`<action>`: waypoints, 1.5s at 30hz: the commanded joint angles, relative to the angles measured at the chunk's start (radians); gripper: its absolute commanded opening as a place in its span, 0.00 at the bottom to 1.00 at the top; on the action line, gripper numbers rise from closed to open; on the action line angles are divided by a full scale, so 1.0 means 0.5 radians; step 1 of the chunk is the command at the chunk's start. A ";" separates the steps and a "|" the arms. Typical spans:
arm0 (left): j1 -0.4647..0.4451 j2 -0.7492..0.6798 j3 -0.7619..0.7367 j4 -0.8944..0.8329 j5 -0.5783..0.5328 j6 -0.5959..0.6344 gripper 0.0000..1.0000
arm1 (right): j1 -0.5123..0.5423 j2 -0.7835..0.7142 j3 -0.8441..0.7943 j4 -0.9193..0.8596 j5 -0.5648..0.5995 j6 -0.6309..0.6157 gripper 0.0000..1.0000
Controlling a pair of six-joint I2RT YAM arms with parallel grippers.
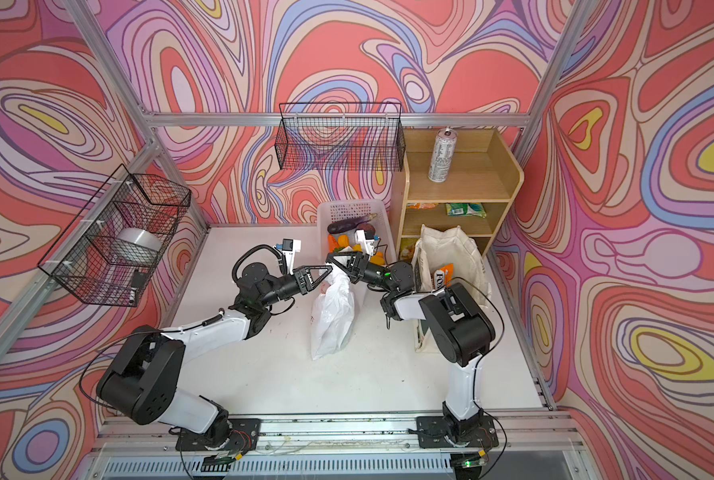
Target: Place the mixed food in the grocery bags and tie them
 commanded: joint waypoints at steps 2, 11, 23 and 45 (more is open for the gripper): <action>-0.005 -0.031 0.014 0.049 -0.080 0.047 0.00 | -0.007 -0.107 -0.099 -0.005 -0.034 -0.007 0.54; -0.002 -0.038 0.011 -0.010 -0.125 0.075 0.00 | -0.043 -0.318 -0.307 -0.182 -0.037 -0.088 0.54; 0.003 -0.019 0.044 -0.041 -0.133 0.088 0.00 | -0.046 -1.250 -0.387 -2.225 0.225 -1.173 0.54; 0.001 0.006 0.078 -0.038 -0.126 0.063 0.00 | 0.201 -1.304 -0.139 -2.881 0.515 -1.593 0.40</action>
